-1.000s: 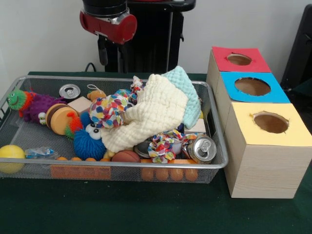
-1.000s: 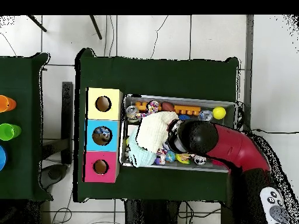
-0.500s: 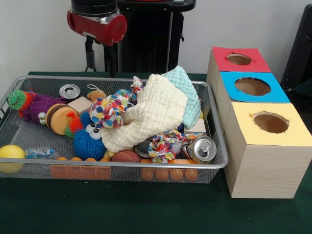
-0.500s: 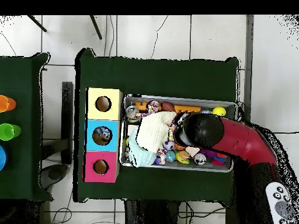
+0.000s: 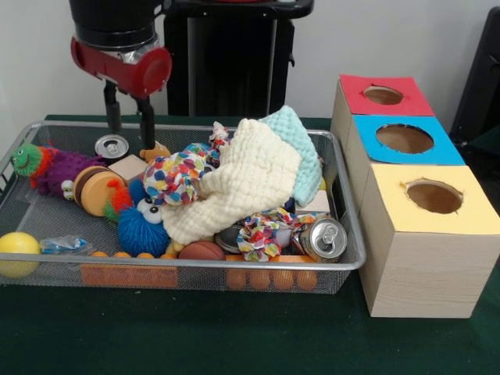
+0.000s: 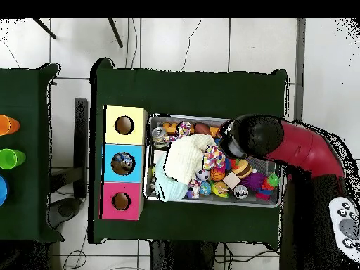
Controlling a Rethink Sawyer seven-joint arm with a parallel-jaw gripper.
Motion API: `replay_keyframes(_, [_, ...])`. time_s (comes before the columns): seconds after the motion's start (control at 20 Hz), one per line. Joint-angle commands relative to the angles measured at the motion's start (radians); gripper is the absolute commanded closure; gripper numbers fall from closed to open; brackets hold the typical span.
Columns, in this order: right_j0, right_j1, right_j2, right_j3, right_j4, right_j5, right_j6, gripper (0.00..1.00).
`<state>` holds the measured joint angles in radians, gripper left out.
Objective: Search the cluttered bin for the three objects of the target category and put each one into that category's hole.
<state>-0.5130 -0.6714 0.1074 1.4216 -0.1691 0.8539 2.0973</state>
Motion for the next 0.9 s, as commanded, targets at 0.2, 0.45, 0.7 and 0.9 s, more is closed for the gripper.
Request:
replay_keyframes(0.2, [0.002,0.189,0.075,-0.230,-0.054,0.142,-0.109,0.00])
replay_keyframes(0.45, [0.008,0.200,0.060,-0.255,-0.050,0.164,-0.094,0.00])
replay_keyframes(0.7, [0.002,0.204,0.057,-0.243,-0.057,0.119,-0.105,0.00])
replay_keyframes(0.9, [-0.002,0.223,0.059,-0.260,-0.057,0.119,-0.113,0.00])
